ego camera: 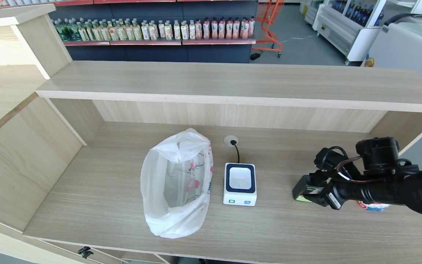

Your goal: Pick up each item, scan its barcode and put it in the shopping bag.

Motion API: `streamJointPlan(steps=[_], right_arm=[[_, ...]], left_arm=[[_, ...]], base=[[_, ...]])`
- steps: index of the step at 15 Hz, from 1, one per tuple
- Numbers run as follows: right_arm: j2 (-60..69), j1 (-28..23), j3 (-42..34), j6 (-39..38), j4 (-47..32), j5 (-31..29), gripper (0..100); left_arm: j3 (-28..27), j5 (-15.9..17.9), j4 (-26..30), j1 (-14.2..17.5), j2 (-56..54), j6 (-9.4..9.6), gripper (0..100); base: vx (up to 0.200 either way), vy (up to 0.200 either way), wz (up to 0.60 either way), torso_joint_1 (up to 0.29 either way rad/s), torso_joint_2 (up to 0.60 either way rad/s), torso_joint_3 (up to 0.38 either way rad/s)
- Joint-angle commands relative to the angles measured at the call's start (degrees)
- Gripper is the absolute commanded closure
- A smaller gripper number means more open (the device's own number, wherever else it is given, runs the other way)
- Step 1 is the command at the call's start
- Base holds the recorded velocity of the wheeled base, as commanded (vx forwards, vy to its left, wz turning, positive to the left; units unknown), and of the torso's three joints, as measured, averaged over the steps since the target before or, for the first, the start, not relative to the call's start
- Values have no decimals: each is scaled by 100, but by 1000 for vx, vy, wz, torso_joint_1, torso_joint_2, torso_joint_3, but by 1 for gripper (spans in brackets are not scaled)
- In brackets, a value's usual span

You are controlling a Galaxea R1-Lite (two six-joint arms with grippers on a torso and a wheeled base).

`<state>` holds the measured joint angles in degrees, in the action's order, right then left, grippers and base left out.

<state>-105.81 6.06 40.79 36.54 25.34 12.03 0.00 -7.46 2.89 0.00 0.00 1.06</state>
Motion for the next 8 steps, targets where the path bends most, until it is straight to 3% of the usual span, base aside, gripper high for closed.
streamJointPlan(steps=[1,5,8], right_arm=[[-291,194,140,-6,58,18,100],[-484,405,113,-6,542,27,100],[474,414,-54,-32,603,27,100]], left_arm=[[0,-1,1,0,0,-1,0],[0,-1,1,0,0,-1,0],[0,-1,1,0,0,-1,0]], base=[[0,0,0,0,0,0],[0,0,0,0,0,0],[0,0,0,0,0,0]])
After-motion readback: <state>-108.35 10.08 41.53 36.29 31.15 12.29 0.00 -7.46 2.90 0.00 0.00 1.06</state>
